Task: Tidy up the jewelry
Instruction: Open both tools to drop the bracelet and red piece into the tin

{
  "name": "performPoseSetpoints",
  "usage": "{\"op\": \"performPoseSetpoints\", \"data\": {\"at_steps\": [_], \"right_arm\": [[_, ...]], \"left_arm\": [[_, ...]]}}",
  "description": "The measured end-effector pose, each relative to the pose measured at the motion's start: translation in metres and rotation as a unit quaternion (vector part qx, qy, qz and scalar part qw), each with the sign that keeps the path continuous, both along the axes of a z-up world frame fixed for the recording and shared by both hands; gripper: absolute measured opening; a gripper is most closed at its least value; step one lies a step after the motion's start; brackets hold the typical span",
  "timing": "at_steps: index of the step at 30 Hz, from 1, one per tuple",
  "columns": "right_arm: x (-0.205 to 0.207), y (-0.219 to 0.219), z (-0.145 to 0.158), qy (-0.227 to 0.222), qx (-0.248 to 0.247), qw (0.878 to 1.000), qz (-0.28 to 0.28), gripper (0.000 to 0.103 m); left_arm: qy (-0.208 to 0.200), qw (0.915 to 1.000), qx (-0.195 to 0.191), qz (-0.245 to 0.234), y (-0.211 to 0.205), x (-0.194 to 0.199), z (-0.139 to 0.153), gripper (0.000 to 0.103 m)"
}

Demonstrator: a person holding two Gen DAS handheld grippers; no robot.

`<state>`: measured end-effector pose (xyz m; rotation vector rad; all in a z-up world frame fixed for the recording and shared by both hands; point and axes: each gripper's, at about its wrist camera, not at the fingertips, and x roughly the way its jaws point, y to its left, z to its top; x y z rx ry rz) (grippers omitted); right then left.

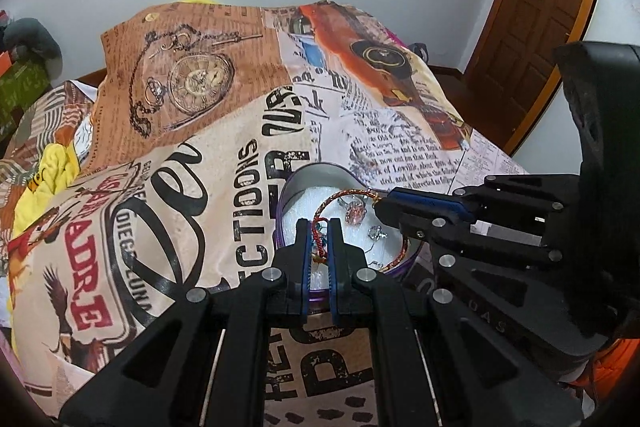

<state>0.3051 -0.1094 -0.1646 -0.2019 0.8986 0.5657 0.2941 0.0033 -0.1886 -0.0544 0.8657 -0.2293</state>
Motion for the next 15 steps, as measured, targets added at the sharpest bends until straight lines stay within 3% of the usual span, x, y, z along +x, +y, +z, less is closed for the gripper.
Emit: {"op": "performPoseSetpoints", "data": {"at_steps": [15], "right_arm": [[-0.0072,0.0016,0.0020,0.010,-0.017,1.000,0.007,0.008]], "left_arm": [[0.011,0.9999,-0.004,-0.002,0.0024,-0.0068,0.0069,0.006]]}}
